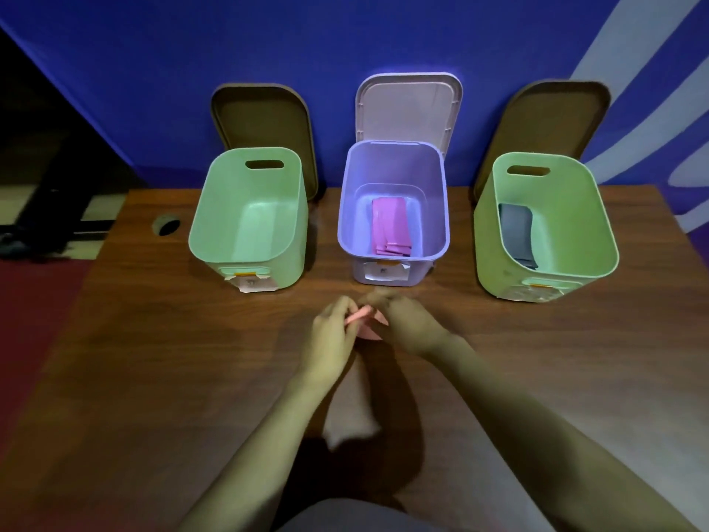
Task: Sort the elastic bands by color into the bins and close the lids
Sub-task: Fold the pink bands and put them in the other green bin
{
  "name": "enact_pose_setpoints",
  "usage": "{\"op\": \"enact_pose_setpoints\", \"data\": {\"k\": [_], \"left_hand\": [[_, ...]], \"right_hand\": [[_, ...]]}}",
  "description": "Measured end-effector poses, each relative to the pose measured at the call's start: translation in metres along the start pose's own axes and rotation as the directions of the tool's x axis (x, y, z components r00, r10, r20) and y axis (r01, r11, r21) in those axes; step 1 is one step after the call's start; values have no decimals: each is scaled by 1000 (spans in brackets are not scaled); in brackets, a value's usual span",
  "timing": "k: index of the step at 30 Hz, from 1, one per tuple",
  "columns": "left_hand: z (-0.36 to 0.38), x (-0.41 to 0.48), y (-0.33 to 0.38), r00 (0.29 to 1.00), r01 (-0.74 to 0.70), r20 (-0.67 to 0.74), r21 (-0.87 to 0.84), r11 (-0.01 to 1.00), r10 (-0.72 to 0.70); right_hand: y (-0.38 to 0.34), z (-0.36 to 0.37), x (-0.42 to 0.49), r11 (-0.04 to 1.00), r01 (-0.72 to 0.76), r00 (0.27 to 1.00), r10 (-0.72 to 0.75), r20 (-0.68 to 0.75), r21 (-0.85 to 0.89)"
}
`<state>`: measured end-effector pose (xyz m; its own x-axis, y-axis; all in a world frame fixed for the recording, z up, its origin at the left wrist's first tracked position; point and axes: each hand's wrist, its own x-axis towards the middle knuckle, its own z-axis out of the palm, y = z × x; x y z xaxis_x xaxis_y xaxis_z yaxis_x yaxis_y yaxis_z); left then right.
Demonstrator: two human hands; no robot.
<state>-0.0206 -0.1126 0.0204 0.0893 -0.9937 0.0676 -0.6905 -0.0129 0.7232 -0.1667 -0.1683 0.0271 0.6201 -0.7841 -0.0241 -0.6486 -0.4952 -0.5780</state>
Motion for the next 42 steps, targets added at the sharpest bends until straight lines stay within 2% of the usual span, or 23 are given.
{"op": "enact_pose_setpoints", "data": {"k": [2,6,9,12,15,18,23,26,29,32,36,39,42], "left_hand": [[6,-5,8,999,-7,-33,14,1000,8],[25,-15,18,979,133,-126,-199,971,-160],[41,-27,24,979,154,-93,-257,954,-184],[44,-40,34,964,158,-136,-406,900,-230],[34,-47,38,938,176,-151,-567,805,-311],[10,-47,32,922,103,-226,-640,761,-315],[-78,-13,3,927,-8,-305,-602,798,-220],[-138,20,-9,950,0,-266,-524,852,-163],[-173,63,-25,968,113,-150,-457,883,-201],[-184,108,-47,946,304,31,-437,847,-324],[-176,142,-76,836,539,294,-279,795,-464],[-160,157,-93,773,605,369,-186,774,-516],[-149,168,-96,715,653,396,-82,753,-576]], "right_hand": [[2,-3,-8,995,65,992,-72,-101,-70],[12,-18,-24,972,176,943,-211,-256,-155],[12,-34,-38,956,248,915,-283,-288,-154],[1,-48,-48,940,310,903,-338,-264,-142],[-22,-61,-45,939,342,906,-342,-251,-43],[-52,-65,-29,938,340,911,-313,-268,60],[-118,-66,38,928,301,894,-193,-405,221],[-152,-74,97,921,288,872,-138,-470,263],[-163,-73,156,920,221,878,-44,-477,322],[-154,-62,205,938,82,915,63,-398,336],[-128,-33,245,949,-145,938,222,-266,279],[-112,-10,263,921,-330,918,364,-159,205],[-99,12,276,885,-452,882,462,-93,110]]}}
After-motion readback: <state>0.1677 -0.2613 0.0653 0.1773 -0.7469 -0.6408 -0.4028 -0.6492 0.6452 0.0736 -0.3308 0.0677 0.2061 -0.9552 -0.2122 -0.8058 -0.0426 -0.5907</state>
